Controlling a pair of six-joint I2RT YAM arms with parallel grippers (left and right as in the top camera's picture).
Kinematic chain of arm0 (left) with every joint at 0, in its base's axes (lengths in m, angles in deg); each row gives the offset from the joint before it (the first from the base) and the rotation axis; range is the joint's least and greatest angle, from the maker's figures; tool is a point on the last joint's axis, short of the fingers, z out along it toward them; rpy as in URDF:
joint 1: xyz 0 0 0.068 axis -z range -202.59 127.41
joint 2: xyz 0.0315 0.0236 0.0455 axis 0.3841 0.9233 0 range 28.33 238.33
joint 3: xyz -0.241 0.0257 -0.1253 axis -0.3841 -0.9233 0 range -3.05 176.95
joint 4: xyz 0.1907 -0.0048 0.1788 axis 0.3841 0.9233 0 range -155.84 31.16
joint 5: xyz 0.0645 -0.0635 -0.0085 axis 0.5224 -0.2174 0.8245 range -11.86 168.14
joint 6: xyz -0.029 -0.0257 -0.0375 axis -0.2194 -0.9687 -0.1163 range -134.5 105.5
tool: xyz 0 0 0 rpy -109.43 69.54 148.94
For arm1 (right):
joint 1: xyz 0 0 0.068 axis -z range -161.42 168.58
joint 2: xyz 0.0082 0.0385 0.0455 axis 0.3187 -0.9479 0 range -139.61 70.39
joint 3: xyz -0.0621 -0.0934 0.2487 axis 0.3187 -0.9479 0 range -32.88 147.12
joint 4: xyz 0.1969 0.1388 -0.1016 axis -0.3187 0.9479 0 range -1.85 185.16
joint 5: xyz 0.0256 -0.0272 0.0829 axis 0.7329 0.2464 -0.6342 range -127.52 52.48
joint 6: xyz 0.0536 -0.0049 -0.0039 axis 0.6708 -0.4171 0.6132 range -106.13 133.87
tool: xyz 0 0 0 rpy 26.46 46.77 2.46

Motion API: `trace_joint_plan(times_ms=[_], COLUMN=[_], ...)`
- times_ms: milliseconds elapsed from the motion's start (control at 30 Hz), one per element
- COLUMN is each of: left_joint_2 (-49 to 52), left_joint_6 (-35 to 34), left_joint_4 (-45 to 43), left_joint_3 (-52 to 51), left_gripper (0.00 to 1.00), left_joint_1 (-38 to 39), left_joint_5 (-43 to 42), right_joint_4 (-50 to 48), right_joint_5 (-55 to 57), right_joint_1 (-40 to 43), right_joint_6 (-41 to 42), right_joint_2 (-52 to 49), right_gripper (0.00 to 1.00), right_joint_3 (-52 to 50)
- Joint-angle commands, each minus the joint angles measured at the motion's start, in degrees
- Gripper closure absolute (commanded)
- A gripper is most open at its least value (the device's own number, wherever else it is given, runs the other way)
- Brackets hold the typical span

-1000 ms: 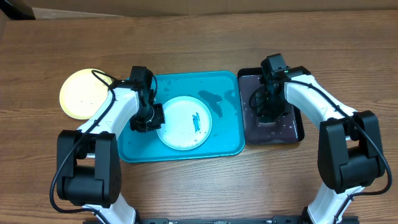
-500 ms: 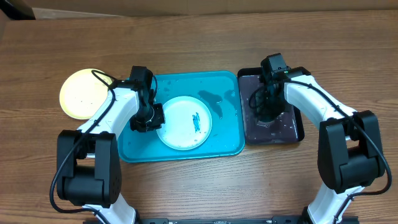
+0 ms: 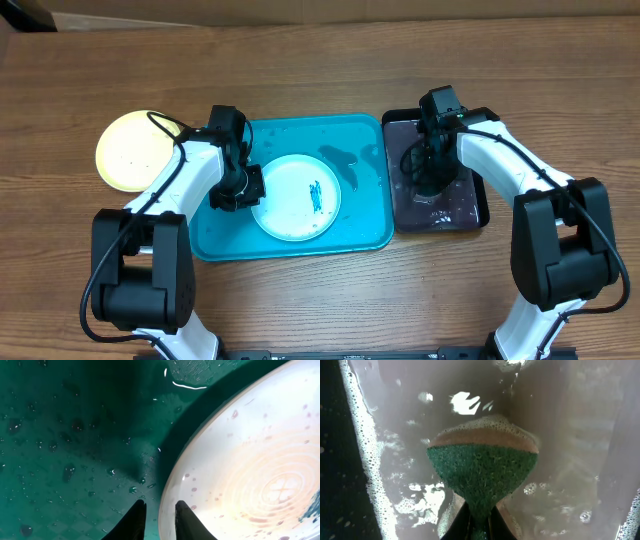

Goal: Clean dirty plates on tray and stack at the side
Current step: 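Grasp the green sponge with the right gripper and dip it in the water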

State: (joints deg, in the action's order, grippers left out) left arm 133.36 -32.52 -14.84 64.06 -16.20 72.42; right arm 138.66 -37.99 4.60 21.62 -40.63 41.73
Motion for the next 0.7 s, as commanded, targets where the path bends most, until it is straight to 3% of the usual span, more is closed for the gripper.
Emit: trace_joint_plan(times_ms=[0, 333, 467, 667], left_joint_2=[0.61, 0.61, 0.61, 0.61], left_joint_6=[0.0, 0.02, 0.02, 0.02], left_joint_4=[-0.37, -1.62, -1.75, -1.79], left_joint_3=[0.11, 0.11, 0.11, 0.11], left_gripper=[0.78, 0.78, 0.85, 0.82], left_joint_1=[0.42, 0.42, 0.42, 0.42], left_joint_5=[0.76, 0.85, 0.85, 0.85], right_joint_4=[-0.31, -0.31, -0.31, -0.33], right_joint_5=[0.39, 0.39, 0.39, 0.39], right_joint_1=[-0.11, -0.11, -0.11, -0.11], right_joint_6=[0.09, 0.09, 0.09, 0.09], right_joint_2=[0.15, 0.15, 0.15, 0.15], right_gripper=[0.96, 0.96, 0.96, 0.96], right_joint_3=[-0.39, -0.39, -0.39, -0.39])
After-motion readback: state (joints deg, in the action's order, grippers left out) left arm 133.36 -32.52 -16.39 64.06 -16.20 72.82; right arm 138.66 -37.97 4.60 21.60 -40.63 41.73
